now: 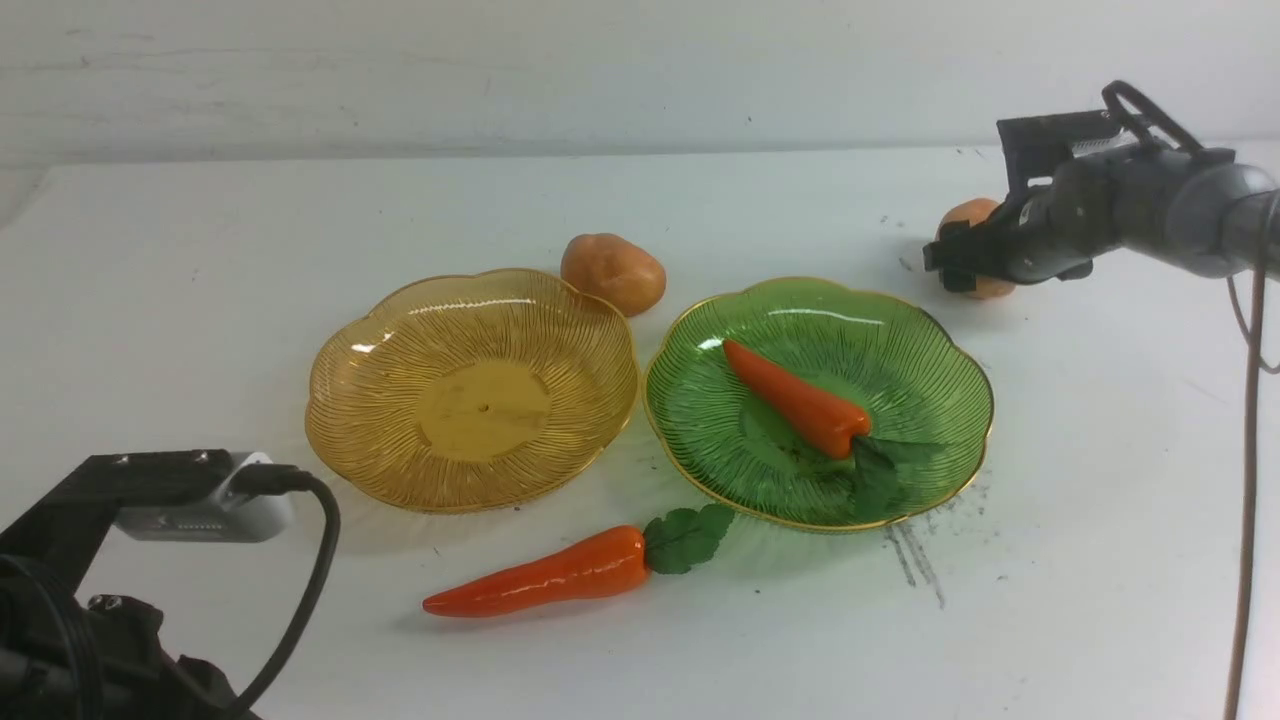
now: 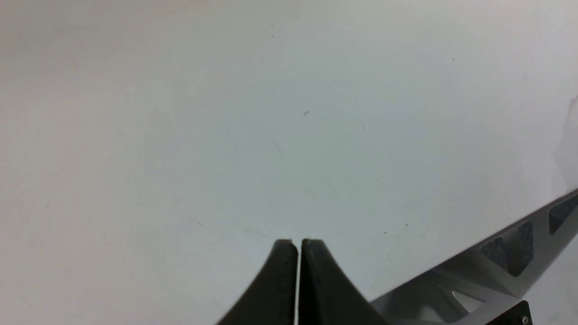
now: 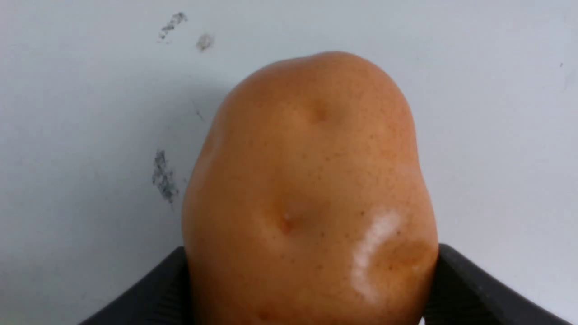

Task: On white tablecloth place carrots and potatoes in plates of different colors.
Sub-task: 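Pick up the potato from the right side of the table and place it in a plate with the right gripper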

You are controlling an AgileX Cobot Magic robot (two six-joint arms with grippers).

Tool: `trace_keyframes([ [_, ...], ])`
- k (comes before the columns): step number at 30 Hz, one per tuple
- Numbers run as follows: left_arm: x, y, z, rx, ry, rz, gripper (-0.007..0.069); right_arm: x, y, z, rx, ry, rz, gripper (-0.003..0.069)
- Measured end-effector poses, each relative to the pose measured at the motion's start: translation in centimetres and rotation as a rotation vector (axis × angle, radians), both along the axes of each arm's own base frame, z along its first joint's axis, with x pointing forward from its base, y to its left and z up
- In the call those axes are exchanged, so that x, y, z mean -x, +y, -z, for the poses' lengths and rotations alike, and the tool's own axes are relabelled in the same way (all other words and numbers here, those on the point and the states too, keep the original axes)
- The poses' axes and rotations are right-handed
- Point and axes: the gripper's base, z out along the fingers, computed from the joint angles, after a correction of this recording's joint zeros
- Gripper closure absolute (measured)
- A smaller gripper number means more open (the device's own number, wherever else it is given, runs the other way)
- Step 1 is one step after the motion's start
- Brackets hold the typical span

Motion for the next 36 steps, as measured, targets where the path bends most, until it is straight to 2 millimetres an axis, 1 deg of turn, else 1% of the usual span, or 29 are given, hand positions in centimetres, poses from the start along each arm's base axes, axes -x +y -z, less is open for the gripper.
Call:
trace_keyframes([
  [2, 0.0, 0.0, 0.0, -0.005, 0.003, -0.002, 0.0627, 0.4, -0.1, -0.7, 0.01, 0.036, 0.006, 0.0094],
  [4, 0.0, 0.1, 0.0, -0.01, 0.004, -0.003, 0.0627, 1.0, -0.2, -2.2, 0.014, 0.056, 0.015, 0.0094],
  [7, 0.0, 0.1, 0.1, -0.012, 0.003, -0.013, 0.0627, 2.2, -0.3, -6.7, -0.008, 0.046, 0.035, 0.0094],
  [9, -0.1, 0.1, 0.0, -0.012, -0.004, -0.025, 0.0627, 3.8, 0.0, -11.1, -0.063, 0.023, 0.044, 0.0094],
  [10, -0.3, 0.2, 0.0, -0.012, -0.014, -0.038, 0.0627, 4.9, 0.5, -13.7, -0.106, 0.002, 0.034, 0.0094],
  [11, -0.3, 0.2, 0.0, -0.012, -0.015, -0.041, 0.0627, 4.9, 0.7, -13.6, -0.115, 0.01, 0.031, 0.0094],
  [12, -0.4, 0.2, 0.0, -0.013, -0.022, -0.049, 0.0627, 5.9, 1.3, -15.6, -0.141, -0.003, 0.01, 0.0094],
  [13, -0.5, 0.3, -0.1, -0.019, -0.035, -0.066, 0.0627, 7.3, 2.9, -17.8, -0.199, -0.01, -0.051, 0.0094],
  [14, -0.7, 0.3, -0.1, -0.024, -0.046, -0.075, 0.0627, 8.3, 4.1, -19.0, -0.219, -0.012, -0.107, 0.0094],
  [15, -0.8, 0.4, -0.3, -0.033, -0.059, -0.082, 0.0627, 9.1, 5.3, -19.9, -0.245, -0.008, -0.167, 0.0094],
  [17, -1.1, 0.7, -0.6, -0.058, -0.08, -0.095, 0.0627, 10.7, 8.9, -20.7, -0.298, 0.018, -0.315, 0.0094],
  [19, -1.2, 0.9, -0.8, -0.078, -0.093, -0.106, 0.0627, 11.7, 11.6, -20.6, -0.327, 0.044, -0.417, 0.0094],
  [20, -1.3, 0.9, -0.9, -0.085, -0.097, -0.108, 0.0627, 11.9, 12.3, -20.6, -0.327, 0.049, -0.447, 0.0094],
  [21, -1.4, 1.2, -1.1, -0.111, -0.103, -0.119, 0.0627, 12.9, 14.9, -20.1, -0.334, 0.073, -0.537, 0.0094],
  [22, -1.4, 1.3, -1.1, -0.123, -0.103, -0.125, 0.0627, 13.2, 16.0, -19.8, -0.332, 0.081, -0.569, 0.0094],
  [24, -1.4, 1.5, -1.1, -0.148, -0.096, -0.145, 0.0627, 14.6, 19.7, -18.6, -0.319, 0.112, -0.668, 0.0094],
  [26, -1.4, 1.7, -1.1, -0.159, -0.092, -0.152, 0.0627, 15.4, 22.1, -17.4, -0.296, 0.125, -0.719, 0.0094],
  [29, -1.3, 1.7, -1.0, -0.166, -0.078, -0.151, 0.0627, 16.1, 26.0, -14.6, -0.235, 0.112, -0.779, 0.0094],
  [31, -1.1, 1.7, -1.0, -0.168, -0.062, -0.145, 0.0627, 16.0, 28.0, -12.1, -0.212, 0.1, -0.784, 0.0094],
  [33, -1.0, 1.7, -1.0, -0.168, -0.051, -0.144, 0.0627, 15.7, 29.4, -9.7, -0.213, 0.1, -0.766, 0.0094],
  [35, -0.9, 1.7, -0.9, -0.168, -0.04, -0.139, 0.0627, 15.3, 30.0, -7.9, -0.222, 0.115, -0.737, 0.0094],
  [36, -0.9, 1.7, -0.9, -0.168, -0.038, -0.139, 0.0627, 15.3, 30.1, -7.5, -0.225, 0.12, -0.729, 0.0094],
])
